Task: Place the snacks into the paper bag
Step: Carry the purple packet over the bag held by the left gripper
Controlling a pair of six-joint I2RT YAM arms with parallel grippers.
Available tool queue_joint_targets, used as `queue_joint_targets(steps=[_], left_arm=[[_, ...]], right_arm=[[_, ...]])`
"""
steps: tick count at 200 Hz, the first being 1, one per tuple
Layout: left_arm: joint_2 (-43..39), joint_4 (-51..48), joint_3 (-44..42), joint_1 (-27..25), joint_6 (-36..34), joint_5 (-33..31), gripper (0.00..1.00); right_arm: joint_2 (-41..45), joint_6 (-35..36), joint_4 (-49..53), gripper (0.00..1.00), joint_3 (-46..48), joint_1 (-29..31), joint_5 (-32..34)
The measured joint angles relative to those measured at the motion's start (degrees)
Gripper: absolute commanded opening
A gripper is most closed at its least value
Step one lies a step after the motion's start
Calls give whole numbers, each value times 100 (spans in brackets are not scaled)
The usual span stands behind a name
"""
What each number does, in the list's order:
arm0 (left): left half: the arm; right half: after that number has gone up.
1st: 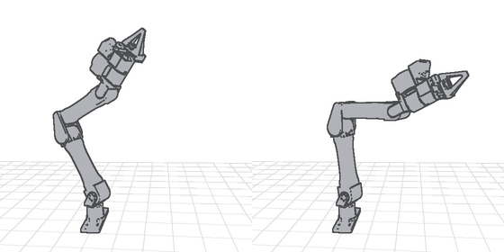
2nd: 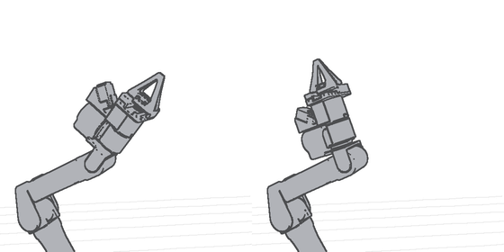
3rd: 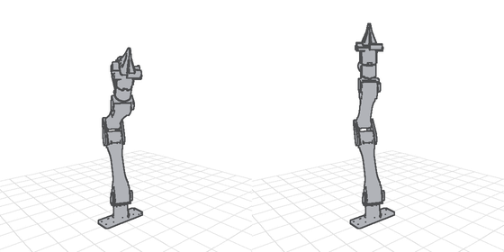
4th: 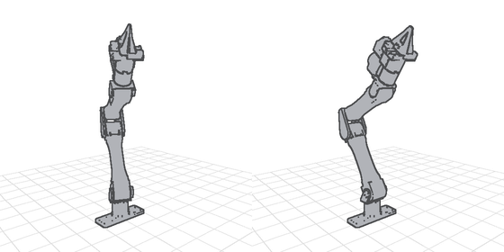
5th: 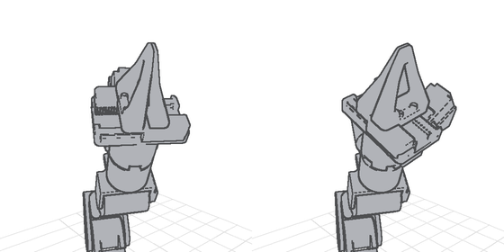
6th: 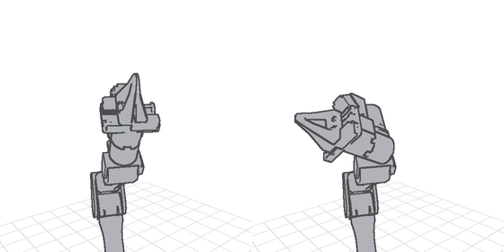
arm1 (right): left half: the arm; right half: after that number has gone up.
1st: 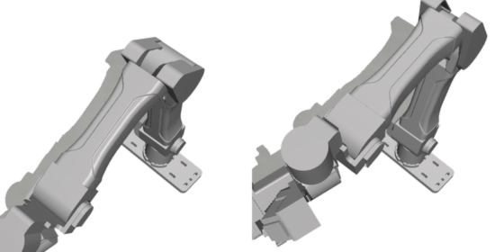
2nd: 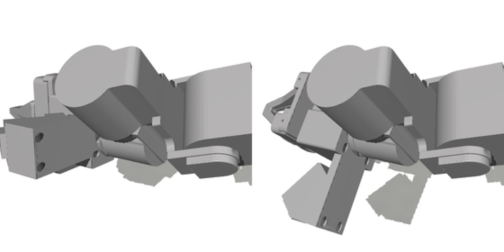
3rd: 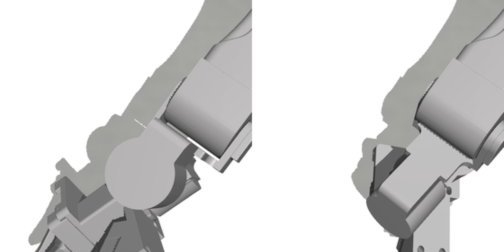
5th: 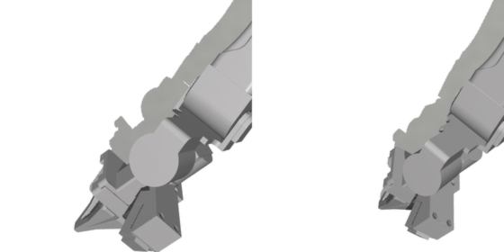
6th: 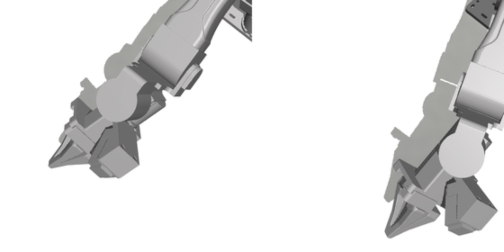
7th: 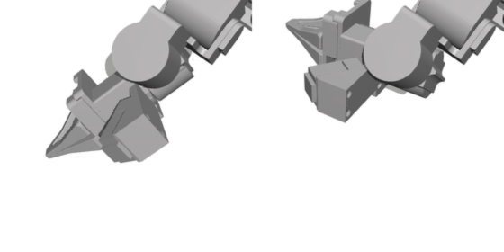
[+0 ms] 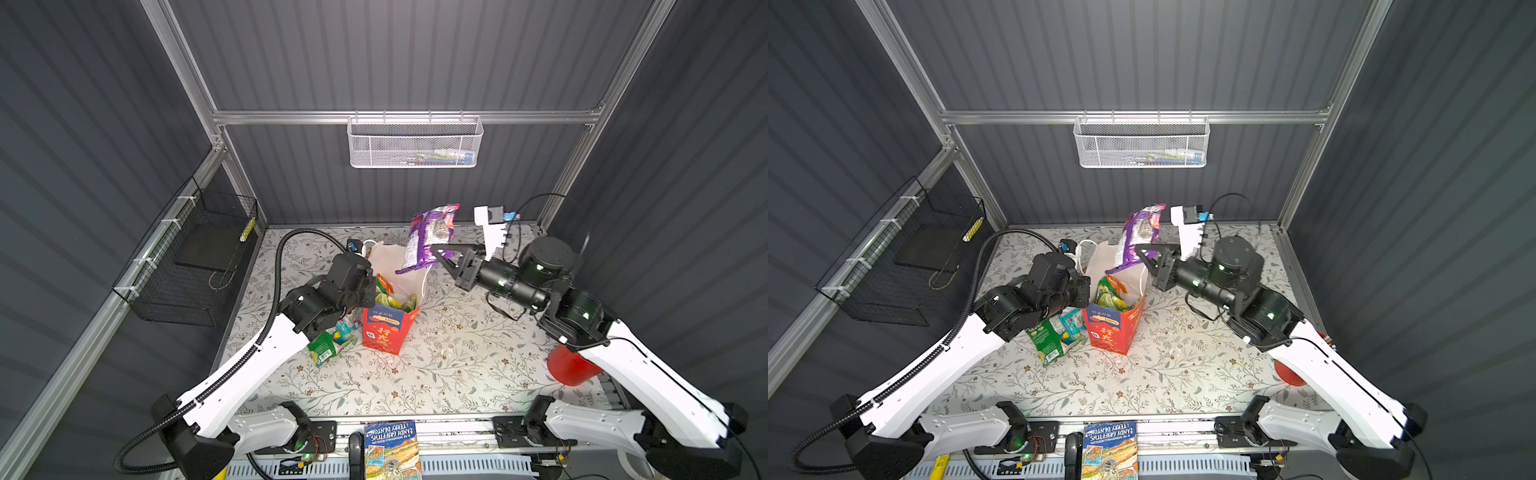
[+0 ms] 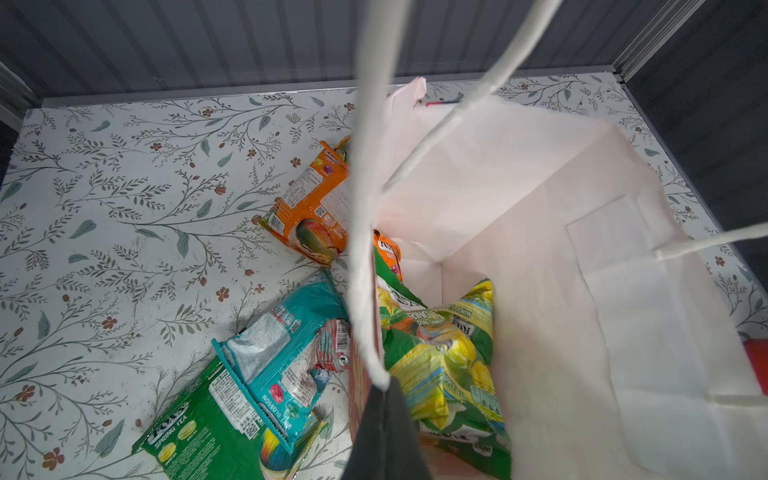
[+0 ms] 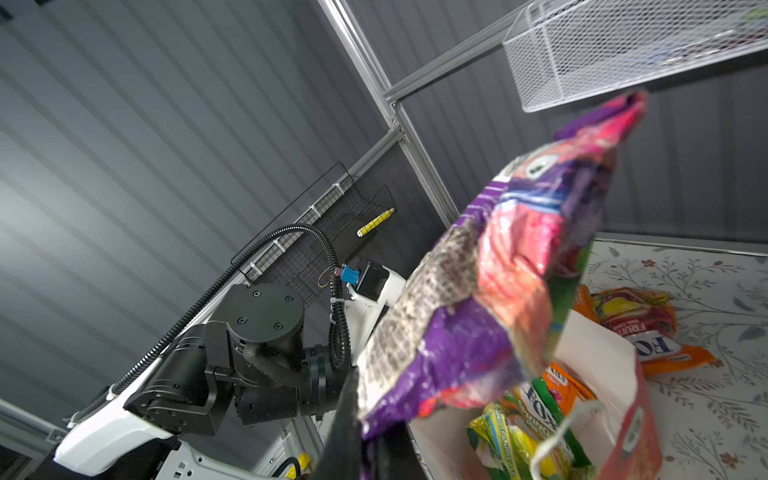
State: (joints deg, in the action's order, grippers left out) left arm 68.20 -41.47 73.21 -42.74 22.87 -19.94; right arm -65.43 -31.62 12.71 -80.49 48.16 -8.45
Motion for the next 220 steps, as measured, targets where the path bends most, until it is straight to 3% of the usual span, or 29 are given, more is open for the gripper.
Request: queue_joint_targets(steps=[62, 113, 220], left_arm=[[0, 0, 0, 0, 0, 0, 0], [0, 0, 0, 0, 0, 0, 0], [0, 0, 0, 0, -2, 0, 0]], right_arm=[[-1235, 350, 809, 0, -385, 160, 72], [-1565, 470, 1445, 0, -586, 160, 114], [-2118, 527, 1687, 3, -654, 160, -131]])
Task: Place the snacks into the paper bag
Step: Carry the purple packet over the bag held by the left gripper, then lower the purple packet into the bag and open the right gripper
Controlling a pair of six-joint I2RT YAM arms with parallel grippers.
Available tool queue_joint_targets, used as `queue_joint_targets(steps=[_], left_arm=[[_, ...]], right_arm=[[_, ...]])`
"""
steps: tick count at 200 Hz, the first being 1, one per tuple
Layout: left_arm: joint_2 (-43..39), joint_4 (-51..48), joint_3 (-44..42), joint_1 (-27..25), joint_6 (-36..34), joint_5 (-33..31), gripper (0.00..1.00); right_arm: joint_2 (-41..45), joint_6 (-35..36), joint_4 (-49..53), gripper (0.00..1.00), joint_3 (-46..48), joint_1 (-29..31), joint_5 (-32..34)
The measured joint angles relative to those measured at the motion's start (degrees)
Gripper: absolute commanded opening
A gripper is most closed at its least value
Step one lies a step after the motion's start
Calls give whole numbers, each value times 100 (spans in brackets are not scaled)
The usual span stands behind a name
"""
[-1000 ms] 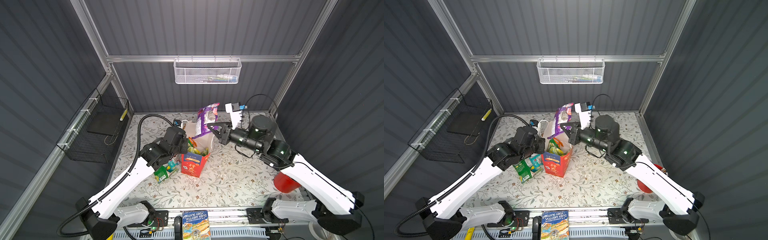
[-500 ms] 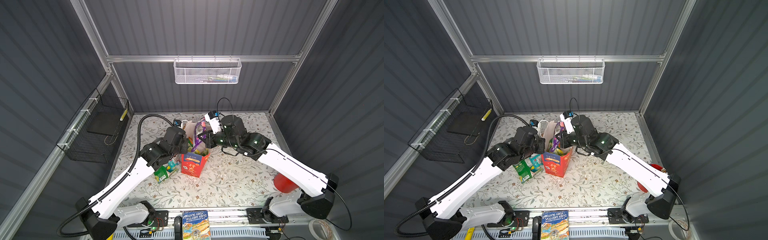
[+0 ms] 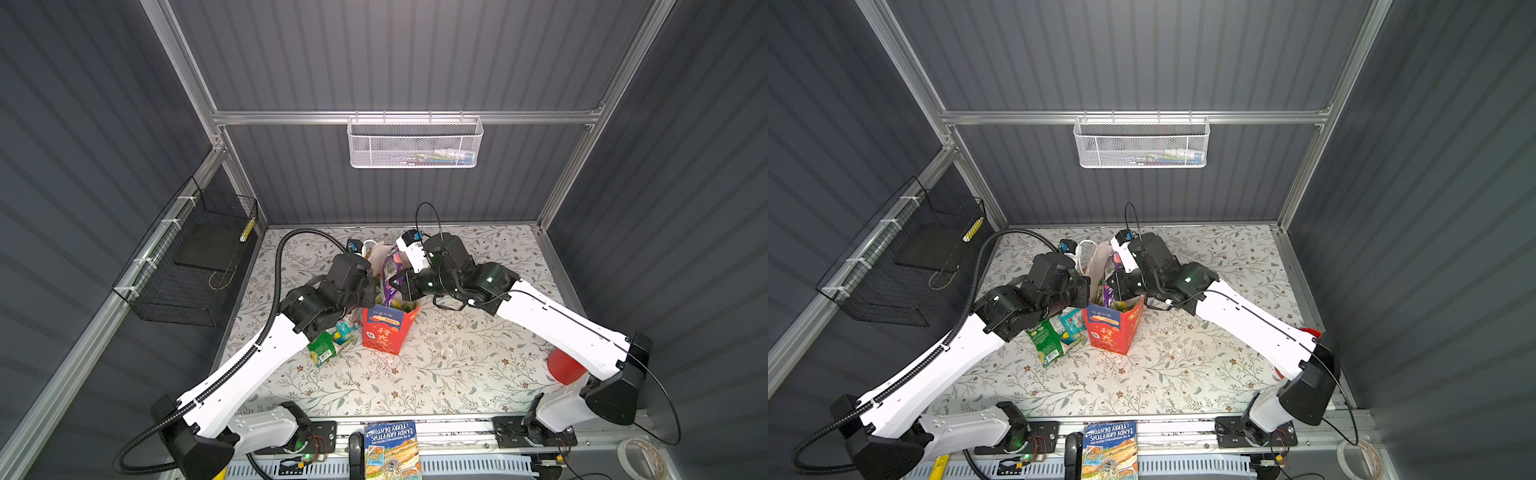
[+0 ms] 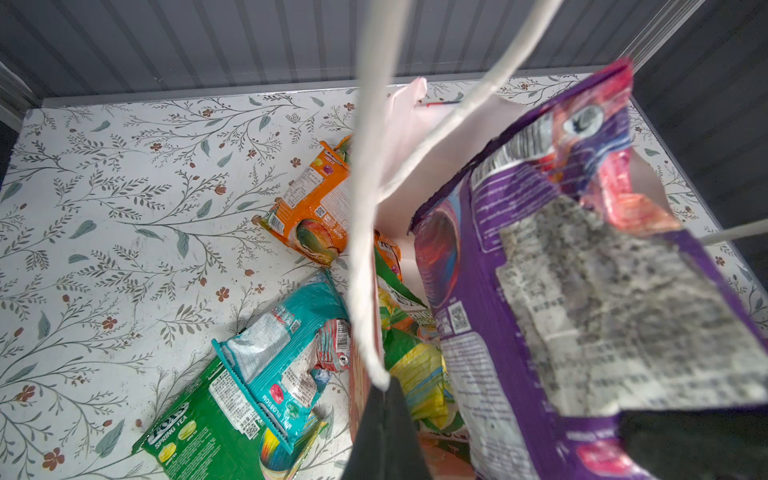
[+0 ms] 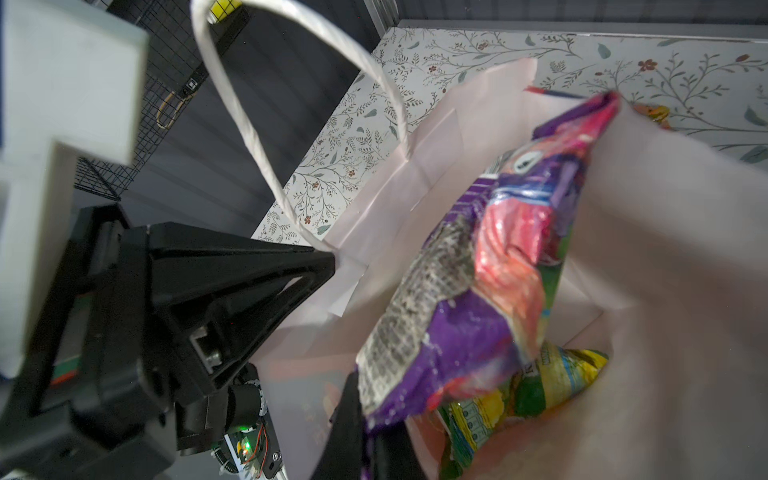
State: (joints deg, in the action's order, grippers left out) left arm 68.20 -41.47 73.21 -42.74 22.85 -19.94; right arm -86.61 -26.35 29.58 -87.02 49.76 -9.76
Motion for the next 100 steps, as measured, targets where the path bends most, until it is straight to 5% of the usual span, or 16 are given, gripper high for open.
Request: queue_joint_targets(steps=[59, 100], left_arm=[[0, 0, 0, 0, -7, -2, 0], [0, 0, 0, 0, -20, -4, 0]], right_arm=[[-11, 2, 136, 10, 0, 72, -7], [-7, 35, 179, 24, 0, 140, 94]])
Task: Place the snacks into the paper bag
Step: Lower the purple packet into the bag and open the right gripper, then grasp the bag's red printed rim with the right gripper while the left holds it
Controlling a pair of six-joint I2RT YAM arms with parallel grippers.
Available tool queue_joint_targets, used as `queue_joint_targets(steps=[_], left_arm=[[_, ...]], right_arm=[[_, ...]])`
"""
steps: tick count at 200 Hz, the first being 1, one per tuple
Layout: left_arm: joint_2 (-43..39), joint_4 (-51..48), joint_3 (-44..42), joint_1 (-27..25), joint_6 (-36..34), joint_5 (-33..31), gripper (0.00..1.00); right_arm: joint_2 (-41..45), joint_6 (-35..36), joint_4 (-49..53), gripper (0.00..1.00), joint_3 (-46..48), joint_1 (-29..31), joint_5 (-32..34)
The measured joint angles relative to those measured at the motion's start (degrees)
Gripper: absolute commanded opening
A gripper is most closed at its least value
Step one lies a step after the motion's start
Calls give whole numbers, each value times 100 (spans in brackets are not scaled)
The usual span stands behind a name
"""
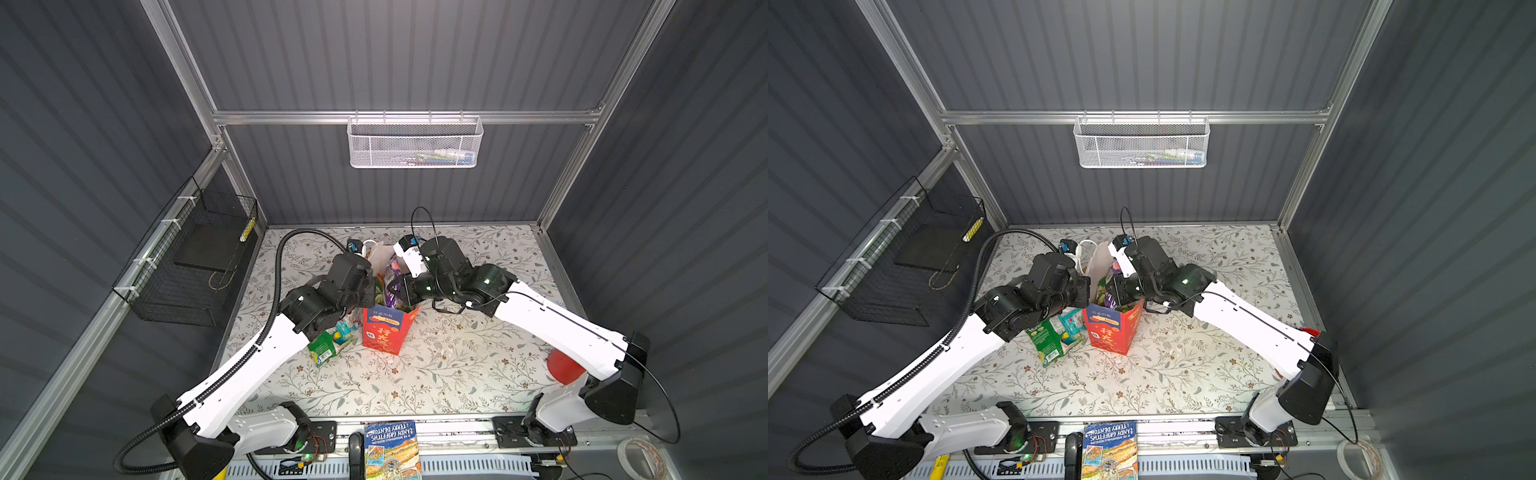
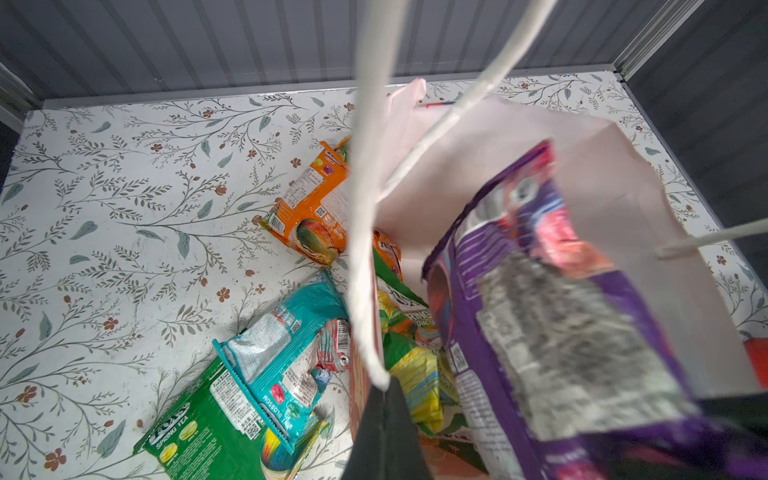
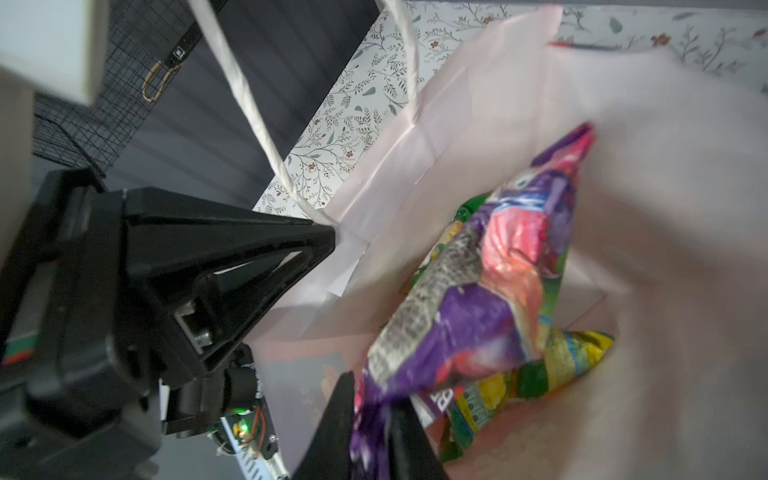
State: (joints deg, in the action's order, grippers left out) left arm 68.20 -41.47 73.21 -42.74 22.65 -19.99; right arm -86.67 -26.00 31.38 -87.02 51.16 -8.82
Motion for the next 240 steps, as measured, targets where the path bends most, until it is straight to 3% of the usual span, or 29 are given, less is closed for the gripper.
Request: queue_joint_targets(steps=[57, 77, 98, 126, 138, 188, 240], left_arm=[[0, 37, 0, 0, -2, -46, 0], [0, 37, 0, 0, -2, -59, 0], [0, 37, 0, 0, -2, -61, 0], [0, 37, 0, 0, -2, -61, 0], [0, 37, 0, 0, 0, -61, 0], [0, 39, 0, 0, -2, -59, 0], [0, 39, -2, 0, -2, -57, 0]], right_arm=[[81, 68, 9, 27, -22, 81, 181], [103, 96, 42, 32, -109, 136, 258], [184, 151, 66, 47, -216, 177, 350], [603, 216, 181, 79, -221, 201, 621], [909, 247, 240, 86, -205, 205, 901], [2214, 90, 125, 87, 614, 203, 2105], [1779, -208, -52, 82, 1064, 92, 2297]])
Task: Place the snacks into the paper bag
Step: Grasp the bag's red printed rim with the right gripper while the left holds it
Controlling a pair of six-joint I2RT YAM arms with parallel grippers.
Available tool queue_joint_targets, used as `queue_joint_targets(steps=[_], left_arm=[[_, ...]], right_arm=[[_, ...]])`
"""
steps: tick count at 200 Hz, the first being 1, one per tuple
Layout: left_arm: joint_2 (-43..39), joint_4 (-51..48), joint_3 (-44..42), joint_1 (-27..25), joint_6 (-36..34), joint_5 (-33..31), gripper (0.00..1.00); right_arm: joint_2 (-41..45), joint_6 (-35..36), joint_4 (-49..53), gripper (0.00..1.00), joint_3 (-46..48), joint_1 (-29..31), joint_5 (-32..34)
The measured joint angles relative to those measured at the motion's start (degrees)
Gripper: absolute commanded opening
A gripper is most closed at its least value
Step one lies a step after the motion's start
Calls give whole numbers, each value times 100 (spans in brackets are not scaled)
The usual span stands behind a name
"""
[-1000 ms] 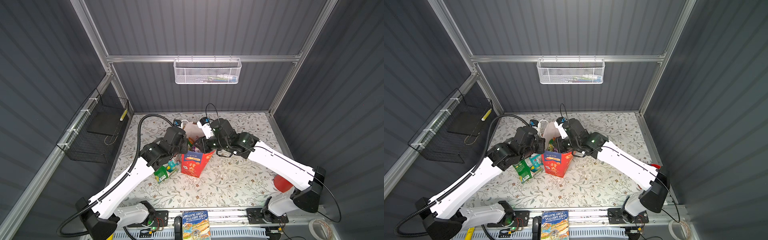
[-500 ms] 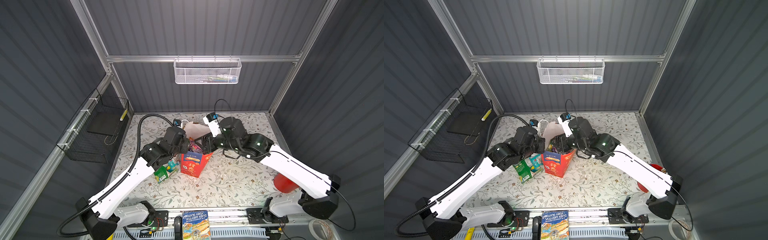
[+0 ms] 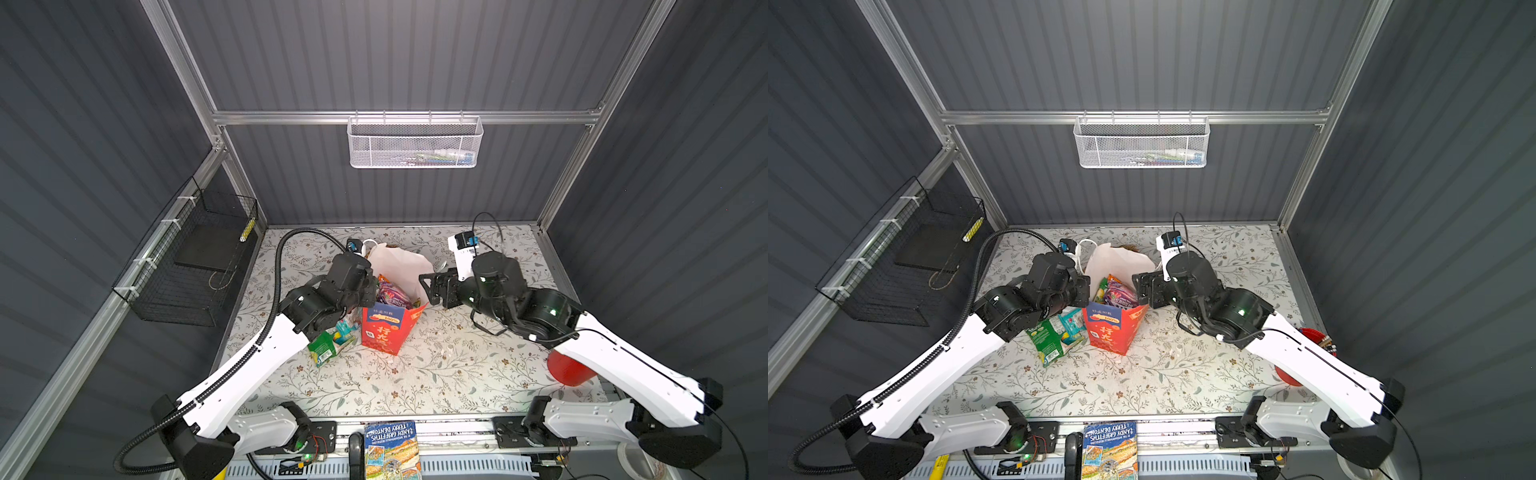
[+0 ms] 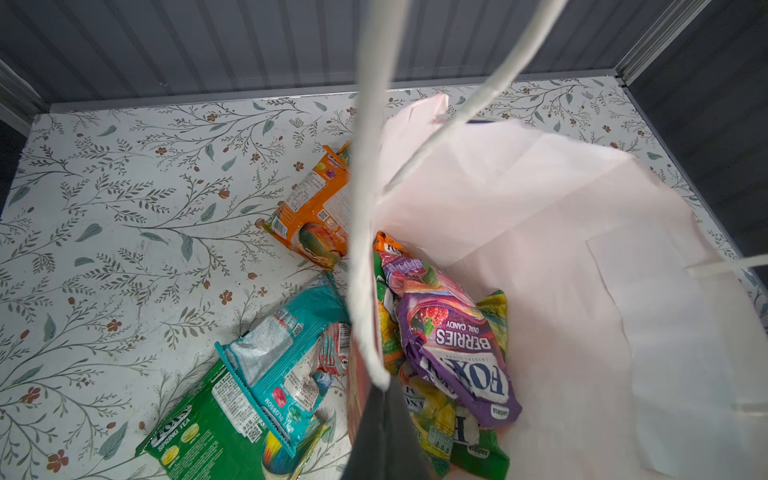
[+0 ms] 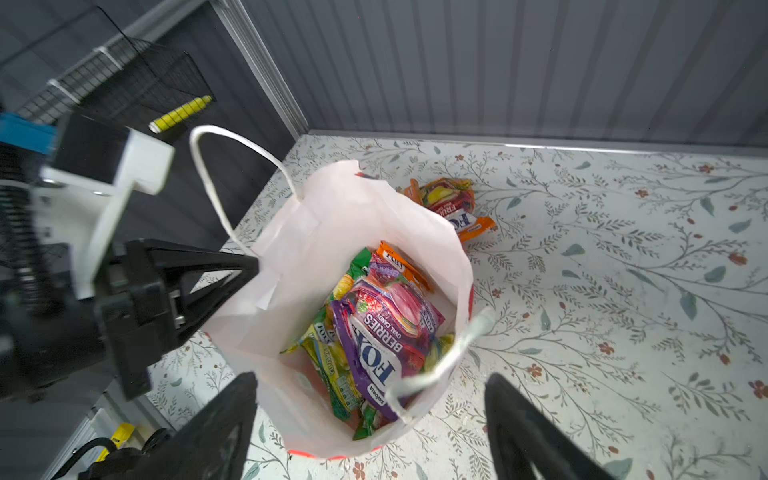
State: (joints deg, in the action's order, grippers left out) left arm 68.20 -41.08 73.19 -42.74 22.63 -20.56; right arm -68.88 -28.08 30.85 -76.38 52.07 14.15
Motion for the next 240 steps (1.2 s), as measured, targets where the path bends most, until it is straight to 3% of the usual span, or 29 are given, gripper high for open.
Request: queue_joint_targets(steps=[10, 19, 25, 34, 39, 53, 81, 99, 122, 165, 205, 240], left_arm=[[0, 0, 2, 0, 0, -2, 0], [0, 0, 2, 0, 0, 0, 0], [0, 0, 2, 0, 0, 0, 0], [0, 0, 2, 0, -2, 0, 0], [0, 0, 2, 0, -4, 0, 0], [9, 2, 0, 0, -22, 2, 0], [146, 0, 0, 61, -70, 39, 0], [306, 13, 4, 223, -44, 286, 0], [553, 101, 188, 352, 114, 750, 0], [1207, 216, 1163, 162, 529, 1471, 0], [2061, 345, 2087, -210, 778, 1519, 0], [2111, 656, 2024, -374, 942, 1462, 0]], right_arm=[[-103, -46, -61, 77, 66, -66, -66], [-205, -37, -122, 66, 103, -140, -160], [-271, -39, -173, 50, 105, -188, -245], [-367, -52, -280, 12, 81, -271, -372], [-446, -42, -337, 0, 33, -321, -487], [-767, -7, -339, 0, -332, -490, -835], [-1707, 234, 57, 0, -1910, -634, -1672], [-1797, 452, 223, 0, -2339, -546, -2011], [-1515, 581, 492, 0, -2350, -704, -2286], [-800, 452, 476, 0, -1578, -2044, -2918], [-931, 363, 592, 0, -1810, -2667, -3578], [-671, 398, 468, 0, -1438, -2743, -3718]])
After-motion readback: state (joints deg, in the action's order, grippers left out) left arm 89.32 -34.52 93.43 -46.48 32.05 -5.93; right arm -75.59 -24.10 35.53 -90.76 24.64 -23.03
